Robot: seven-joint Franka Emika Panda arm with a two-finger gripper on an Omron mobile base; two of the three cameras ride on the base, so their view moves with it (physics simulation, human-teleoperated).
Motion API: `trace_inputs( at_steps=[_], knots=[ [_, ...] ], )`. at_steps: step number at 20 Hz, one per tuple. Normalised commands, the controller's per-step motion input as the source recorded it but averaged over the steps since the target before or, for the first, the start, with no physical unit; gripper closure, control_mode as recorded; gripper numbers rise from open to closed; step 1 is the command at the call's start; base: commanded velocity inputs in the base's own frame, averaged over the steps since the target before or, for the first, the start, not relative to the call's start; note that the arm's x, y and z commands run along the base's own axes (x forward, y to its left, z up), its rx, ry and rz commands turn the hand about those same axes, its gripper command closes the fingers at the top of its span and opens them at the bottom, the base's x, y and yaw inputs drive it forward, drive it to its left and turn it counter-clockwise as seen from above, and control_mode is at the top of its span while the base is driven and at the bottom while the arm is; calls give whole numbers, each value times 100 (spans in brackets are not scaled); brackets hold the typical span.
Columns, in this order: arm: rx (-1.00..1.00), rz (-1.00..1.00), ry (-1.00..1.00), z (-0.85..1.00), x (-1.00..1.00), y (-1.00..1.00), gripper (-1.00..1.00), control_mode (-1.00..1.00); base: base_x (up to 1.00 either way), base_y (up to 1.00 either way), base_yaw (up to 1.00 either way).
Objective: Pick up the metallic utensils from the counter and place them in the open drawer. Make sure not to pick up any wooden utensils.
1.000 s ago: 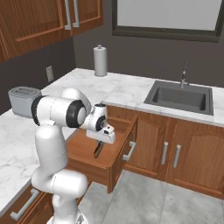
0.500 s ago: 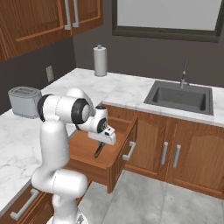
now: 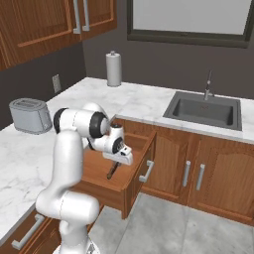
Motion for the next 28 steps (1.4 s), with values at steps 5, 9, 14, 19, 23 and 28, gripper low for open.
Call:
trace_inputs(
  at_steps=[5,9,14,19,23,28],
  knots=[
    [0,2,-8,-31,47,-14,100,-100,0,0,0],
    [0,4,-3,-31,22,-11,100,-100,0,0,0],
    [1,6,0,-20,15,-11,100,-100,0,0,0],
    [0,3,0,-20,15,0,-100,-100,0,0,0],
    [0,0,0,-9,6,0,-100,-100,0,0,0],
    [0,0,0,3,0,0,-100,-100,0,0,0]
  ],
)
